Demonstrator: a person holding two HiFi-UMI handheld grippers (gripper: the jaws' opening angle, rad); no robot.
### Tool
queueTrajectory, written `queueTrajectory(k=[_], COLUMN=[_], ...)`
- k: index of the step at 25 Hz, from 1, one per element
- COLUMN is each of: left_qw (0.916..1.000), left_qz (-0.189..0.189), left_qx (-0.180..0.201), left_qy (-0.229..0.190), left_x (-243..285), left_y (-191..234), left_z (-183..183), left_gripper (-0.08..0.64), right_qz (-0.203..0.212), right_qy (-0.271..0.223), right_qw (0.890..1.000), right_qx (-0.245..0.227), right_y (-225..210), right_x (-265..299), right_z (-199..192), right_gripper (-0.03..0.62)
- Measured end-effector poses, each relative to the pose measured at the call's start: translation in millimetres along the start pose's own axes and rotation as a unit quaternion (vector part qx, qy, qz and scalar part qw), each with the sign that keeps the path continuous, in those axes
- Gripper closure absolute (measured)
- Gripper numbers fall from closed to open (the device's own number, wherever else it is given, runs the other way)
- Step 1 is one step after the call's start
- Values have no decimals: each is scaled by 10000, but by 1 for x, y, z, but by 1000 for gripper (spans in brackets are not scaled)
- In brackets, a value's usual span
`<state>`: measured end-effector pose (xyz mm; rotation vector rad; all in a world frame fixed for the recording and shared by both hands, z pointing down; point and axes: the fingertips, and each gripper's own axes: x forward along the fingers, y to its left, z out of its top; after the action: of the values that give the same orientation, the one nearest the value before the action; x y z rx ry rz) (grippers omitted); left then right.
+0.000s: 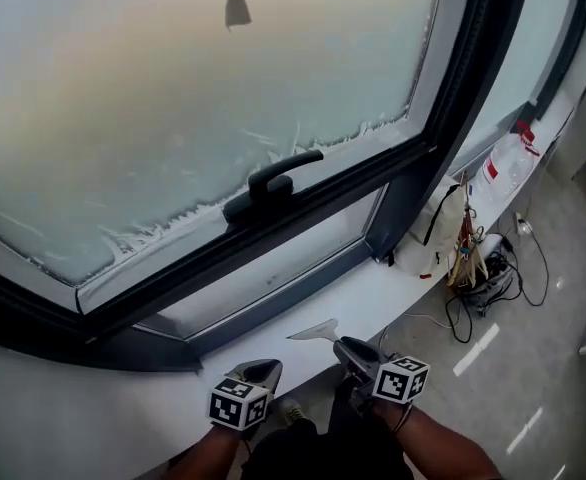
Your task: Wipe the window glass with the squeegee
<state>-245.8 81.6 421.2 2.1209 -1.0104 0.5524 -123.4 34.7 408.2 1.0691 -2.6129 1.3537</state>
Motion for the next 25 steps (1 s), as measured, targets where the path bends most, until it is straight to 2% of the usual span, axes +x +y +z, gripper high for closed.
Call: queueTrajectory(k=[2, 5, 7, 10, 13, 17, 21, 25], left_qw=[9994, 9968, 9946, 9927, 9890, 9763, 9609, 9463], left_qz=[-40, -6, 85, 278, 616, 1041, 1356, 1726], left_qx=[31, 96, 92, -13, -312, -888, -1004, -1156], left_qy=[-332, -797, -1030, -1174, -1307, -1676, -2194, -2477], left_x=[-19, -46, -59, -71, -76, -66, -52, -46], left_y=[-11, -28, -39, -57, -73, -102, -145, -187], left_z=[18, 39, 44, 40, 30, 29, 47, 50], left_gripper=[560, 560, 560, 560, 560, 560, 560, 560], right_qz=[41, 195, 340, 617, 953, 1324, 1598, 1780], right_qy=[79, 239, 343, 479, 629, 850, 934, 909], right_qw=[9981, 9896, 9853, 9814, 9725, 9554, 9331, 9341], right_qx=[-614, -1402, -1636, -1751, -2030, -2500, -3084, -2959], right_y=[32, 68, 80, 89, 95, 92, 72, 56], right_x=[-21, -37, -42, -51, -64, -96, -135, -167], right_z=[10, 18, 22, 31, 46, 70, 89, 103], right_gripper=[497, 497, 497, 497, 497, 497, 497, 497])
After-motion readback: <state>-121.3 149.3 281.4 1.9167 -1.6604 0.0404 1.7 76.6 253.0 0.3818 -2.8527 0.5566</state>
